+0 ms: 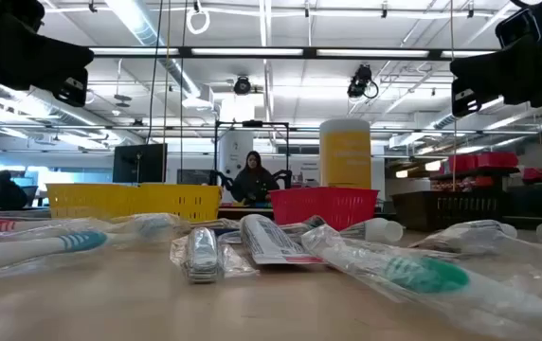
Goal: Pick & Place Travel size toiletries
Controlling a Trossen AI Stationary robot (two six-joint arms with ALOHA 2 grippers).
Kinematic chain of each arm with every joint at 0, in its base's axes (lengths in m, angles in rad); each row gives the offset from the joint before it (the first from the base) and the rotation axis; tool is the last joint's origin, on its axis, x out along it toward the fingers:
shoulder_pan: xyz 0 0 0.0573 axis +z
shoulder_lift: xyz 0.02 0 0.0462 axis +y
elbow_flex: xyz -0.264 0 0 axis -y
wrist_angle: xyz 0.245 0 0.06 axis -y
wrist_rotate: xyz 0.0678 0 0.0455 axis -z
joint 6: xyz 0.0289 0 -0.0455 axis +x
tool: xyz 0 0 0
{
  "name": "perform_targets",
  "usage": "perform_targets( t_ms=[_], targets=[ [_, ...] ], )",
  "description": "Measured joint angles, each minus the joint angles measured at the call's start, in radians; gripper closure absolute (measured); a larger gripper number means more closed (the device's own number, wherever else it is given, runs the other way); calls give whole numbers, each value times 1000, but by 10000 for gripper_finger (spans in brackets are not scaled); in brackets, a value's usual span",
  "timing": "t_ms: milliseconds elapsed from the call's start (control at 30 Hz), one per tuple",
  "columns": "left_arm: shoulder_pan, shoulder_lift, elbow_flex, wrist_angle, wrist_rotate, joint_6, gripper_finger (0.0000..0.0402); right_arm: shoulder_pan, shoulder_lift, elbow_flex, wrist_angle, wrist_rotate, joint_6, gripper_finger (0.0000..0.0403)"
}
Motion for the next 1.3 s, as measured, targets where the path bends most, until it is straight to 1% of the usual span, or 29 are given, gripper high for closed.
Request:
perform_targets(
  t_ms=[400,433,567,667,800,933,1033,1167,1233,1300],
  targets=[
    [0,0,0,0,0,0,384,0,0,0,1,1,-1,390],
    [0,0,0,0,0,0,384,0,0,0,10,11,-11,390],
    [0,0,0,5,-5,20,384,0,0,0,90,141,-29,390],
    [1,0,0,42,-5,-3,384,0,0,0,135,205,-38,390],
    [1,4,0,134,-42,-14,378,0,17,0,193,235,-36,389],
    [2,34,16,177,-81,34,348,2,72,0,272,235,-11,384],
    [2,83,55,176,-135,13,312,3,134,0,356,235,-7,364],
    [2,190,140,99,-189,1,266,2,239,9,503,236,-20,317],
    [2,257,202,37,-240,-35,251,2,293,49,513,236,-27,291],
    [2,324,274,-79,-275,-113,243,2,349,100,480,236,-29,268]
  ],
)
